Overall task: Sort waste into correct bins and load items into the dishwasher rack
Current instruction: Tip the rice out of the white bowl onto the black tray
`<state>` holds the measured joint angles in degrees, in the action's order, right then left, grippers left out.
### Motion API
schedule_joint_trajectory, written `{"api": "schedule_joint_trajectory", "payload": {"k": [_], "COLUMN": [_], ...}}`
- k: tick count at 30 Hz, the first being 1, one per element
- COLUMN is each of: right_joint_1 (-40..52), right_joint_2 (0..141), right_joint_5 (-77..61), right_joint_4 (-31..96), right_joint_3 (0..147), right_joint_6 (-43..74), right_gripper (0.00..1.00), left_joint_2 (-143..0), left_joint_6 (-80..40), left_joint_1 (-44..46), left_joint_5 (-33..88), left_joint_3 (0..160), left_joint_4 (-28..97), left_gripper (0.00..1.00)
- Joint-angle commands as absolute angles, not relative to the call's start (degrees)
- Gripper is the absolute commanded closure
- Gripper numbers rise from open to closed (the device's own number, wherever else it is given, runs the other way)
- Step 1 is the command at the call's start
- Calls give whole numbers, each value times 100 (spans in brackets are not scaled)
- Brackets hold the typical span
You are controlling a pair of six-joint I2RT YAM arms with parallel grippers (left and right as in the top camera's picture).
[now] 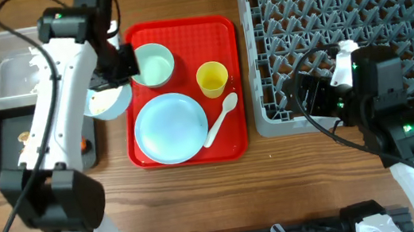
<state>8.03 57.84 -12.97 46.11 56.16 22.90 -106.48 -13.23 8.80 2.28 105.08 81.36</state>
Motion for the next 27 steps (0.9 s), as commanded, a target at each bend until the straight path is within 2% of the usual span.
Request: {"api": "schedule_joint_trajectory", "payload": {"k": [1,6,11,15,18,22,27], "right_joint_1": [779,779,779,779,779,779,779], "right_joint_2": [5793,5835,5835,5835,5835,5835,5835], "right_joint_5": [-1201,-1201,-1221,-1500,-1555,-1684,-1684], "right_joint_4": [4609,4600,4591,4512,4425,4392,4394], "right_joint_3": [5734,5734,5734,5734,5734,5734,5734], "right_joint_6": [2246,2244,2252,2265,2270,2261,2265], "right_gripper": [0,0,0,0,1,0,0], "left_joint_2": [-9609,-8370,-8326,-8543,-8892,-9456,-9714], "left_joint_6": [-1382,-1068,-167,54,130,130,123], "left_joint_1": [561,-338,-2453,-3562,-4040,-4469,-4910], "left_joint_5": [325,845,3258,4469,5192,6886,7765], "left_joint_3": [9808,8145,6628,6254,6257,6257,6257], "left_joint_4": [7961,7251,5734,5179,4947,4519,4436], "left_gripper": [96,96,96,96,96,96,96]}}
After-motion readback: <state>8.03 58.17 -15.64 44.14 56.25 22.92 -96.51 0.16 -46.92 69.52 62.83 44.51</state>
